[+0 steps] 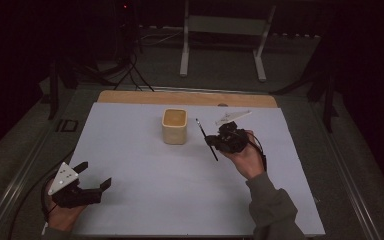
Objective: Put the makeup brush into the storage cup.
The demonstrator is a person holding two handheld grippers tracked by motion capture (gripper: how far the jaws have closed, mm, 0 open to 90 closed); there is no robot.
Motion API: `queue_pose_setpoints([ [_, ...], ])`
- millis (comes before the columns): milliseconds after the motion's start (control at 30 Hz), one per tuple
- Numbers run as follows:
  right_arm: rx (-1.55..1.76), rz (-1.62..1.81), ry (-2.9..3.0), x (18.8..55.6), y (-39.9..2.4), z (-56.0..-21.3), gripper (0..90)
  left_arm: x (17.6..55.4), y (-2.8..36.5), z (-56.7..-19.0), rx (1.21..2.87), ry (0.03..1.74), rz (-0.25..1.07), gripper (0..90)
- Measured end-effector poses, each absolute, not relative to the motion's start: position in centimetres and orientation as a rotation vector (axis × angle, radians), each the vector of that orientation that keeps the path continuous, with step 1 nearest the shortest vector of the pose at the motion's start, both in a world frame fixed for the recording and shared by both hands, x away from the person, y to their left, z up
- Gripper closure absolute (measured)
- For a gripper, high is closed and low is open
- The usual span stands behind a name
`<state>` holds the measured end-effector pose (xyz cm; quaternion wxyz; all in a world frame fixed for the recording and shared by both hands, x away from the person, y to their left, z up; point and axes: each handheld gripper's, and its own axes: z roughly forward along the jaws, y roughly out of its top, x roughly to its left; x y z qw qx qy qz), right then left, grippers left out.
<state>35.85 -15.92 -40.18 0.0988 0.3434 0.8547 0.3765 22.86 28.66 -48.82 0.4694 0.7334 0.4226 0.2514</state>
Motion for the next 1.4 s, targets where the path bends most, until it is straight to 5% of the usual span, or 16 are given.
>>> queue_pose_setpoints([
  [1400,1.006,1.332,2.365,37.4,-14.5,-38.9,85.8,22.9,28.7,-48.9,1.797,1.035,0.612,2.6],
])
